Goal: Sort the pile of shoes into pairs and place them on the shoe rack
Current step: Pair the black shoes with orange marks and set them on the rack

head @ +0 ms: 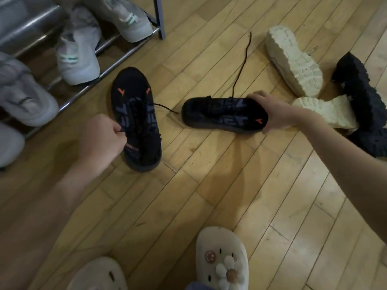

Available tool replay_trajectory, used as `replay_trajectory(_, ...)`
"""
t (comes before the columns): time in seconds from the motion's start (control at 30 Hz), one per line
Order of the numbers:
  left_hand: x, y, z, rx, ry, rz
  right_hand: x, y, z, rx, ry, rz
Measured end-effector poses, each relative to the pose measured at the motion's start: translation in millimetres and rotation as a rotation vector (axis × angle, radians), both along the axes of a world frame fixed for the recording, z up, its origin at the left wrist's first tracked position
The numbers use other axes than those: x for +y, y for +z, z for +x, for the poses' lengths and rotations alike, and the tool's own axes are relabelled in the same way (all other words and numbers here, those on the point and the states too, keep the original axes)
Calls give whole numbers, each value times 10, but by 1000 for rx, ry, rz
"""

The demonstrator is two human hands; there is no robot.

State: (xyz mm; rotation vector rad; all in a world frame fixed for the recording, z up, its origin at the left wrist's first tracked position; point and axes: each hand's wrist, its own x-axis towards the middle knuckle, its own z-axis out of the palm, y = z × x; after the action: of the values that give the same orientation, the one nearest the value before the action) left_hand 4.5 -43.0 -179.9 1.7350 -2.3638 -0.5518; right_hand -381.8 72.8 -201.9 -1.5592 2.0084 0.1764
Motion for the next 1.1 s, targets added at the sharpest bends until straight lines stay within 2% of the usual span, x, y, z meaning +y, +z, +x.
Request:
replay_trajectory(0.13, -1, 24, 98, 2, -29, 11, -60, 63, 292, 124, 362, 3)
replay_trajectory(0.2, 33, -15, 112, -1, -15, 26, -116, 104, 451, 231, 537, -132)
replay_trajectory(0.27, 66, -79, 114, -7, 10, 24, -168, 146, 582, 287, 552, -260)
replay_trajectory(0.37, 87, -195, 154, 16, 56, 27, -183, 179, 871, 234, 198, -308)
replay_trajectory(0.47, 104, -252, 232, 64, 92, 87, -40, 116, 1353, 45, -277, -486)
replay_trajectory(0.57, 134, -228, 320, 98, 118, 210, 202, 21, 1964, -145, -617, -479)
replay_trajectory(0.7, 137, -220, 410, -25, 205, 500, 305, -84, 2538, -141, -696, -331)
replay_trajectory(0.8, 135, -292, 449, 91, 277, 691, 226, -157, 2678, -82, -768, -297)
replay_trajectory(0.87, 152, -288, 446, 144, 288, 743, 182, -191, 2701, -106, -843, -303)
replay_trajectory(0.97, 148, -266, 431, 183, 369, 760, 164, -198, 2674, -223, -963, -382)
replay_trajectory(1.1, 166, -182, 415, 304, 466, 874, 196, -162, 2596, -406, -1063, -604)
